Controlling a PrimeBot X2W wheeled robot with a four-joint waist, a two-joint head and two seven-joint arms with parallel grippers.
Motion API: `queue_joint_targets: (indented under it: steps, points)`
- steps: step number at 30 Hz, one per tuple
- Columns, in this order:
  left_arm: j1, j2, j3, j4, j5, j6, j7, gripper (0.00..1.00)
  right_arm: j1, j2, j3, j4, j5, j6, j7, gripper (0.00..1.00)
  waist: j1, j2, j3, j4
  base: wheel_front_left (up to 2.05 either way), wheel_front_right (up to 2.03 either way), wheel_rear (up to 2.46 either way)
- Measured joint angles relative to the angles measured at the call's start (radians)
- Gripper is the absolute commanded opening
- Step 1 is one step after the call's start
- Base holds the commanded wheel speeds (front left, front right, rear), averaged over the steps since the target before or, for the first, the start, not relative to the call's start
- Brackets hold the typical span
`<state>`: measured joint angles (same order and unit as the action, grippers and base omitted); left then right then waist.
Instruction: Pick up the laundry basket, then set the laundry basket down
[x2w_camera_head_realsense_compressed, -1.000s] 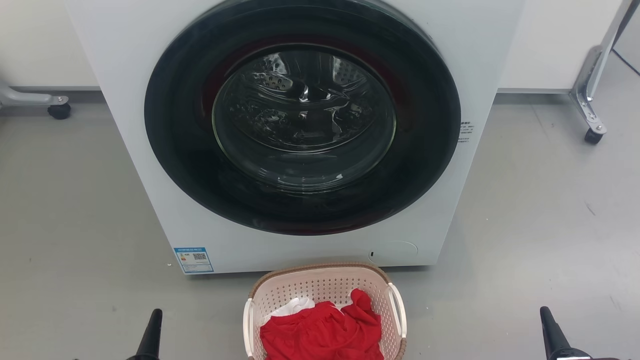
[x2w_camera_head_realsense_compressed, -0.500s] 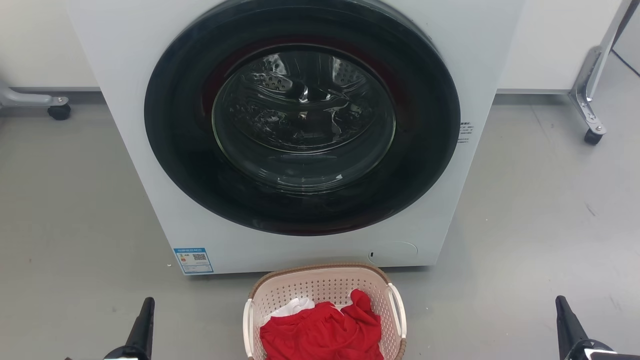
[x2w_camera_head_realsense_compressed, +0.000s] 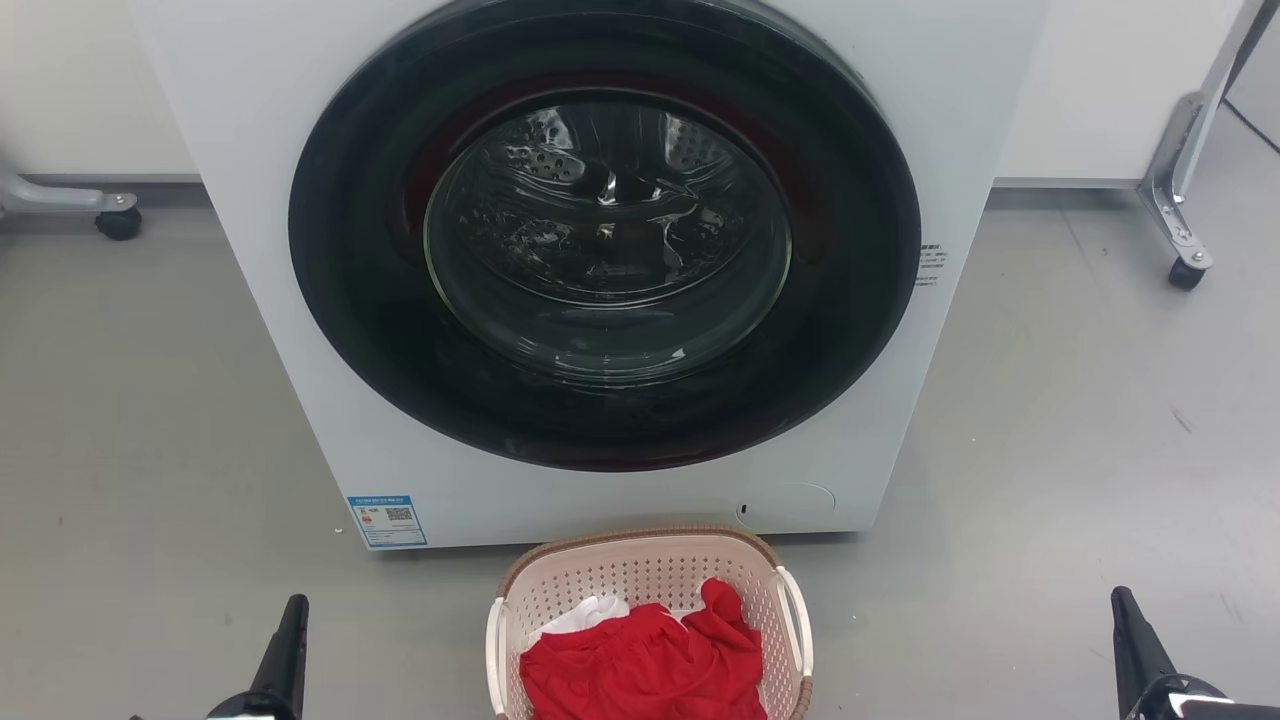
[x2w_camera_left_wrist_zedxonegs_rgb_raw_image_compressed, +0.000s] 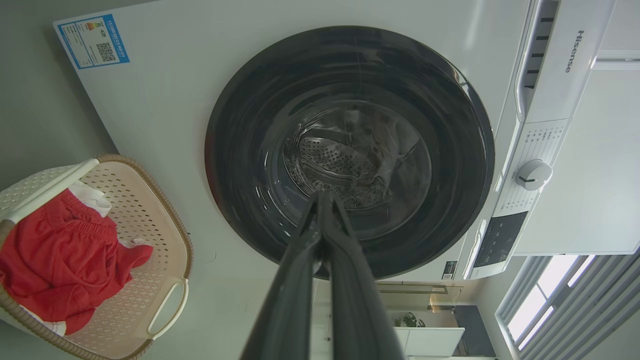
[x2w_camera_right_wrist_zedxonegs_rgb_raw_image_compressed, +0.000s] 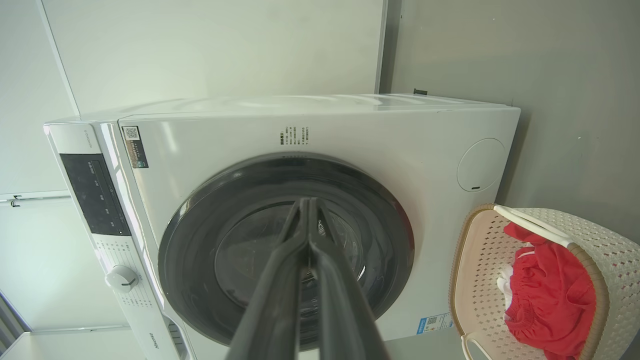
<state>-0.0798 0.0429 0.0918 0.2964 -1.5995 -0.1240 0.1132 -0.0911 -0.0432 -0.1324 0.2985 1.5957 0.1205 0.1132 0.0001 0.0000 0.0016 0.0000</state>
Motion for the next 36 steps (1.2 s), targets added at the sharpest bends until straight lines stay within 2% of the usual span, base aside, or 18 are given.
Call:
queue_joint_targets:
  steps: [36]
  points:
    - [0.0,0.0,0.0,0.0,-0.001,0.0,0.0,0.0,0.0,0.0,0.0,0.0,0.0,0.0,0.0,0.0,0.0,0.0,0.0,0.0,0.0,0.0,0.0]
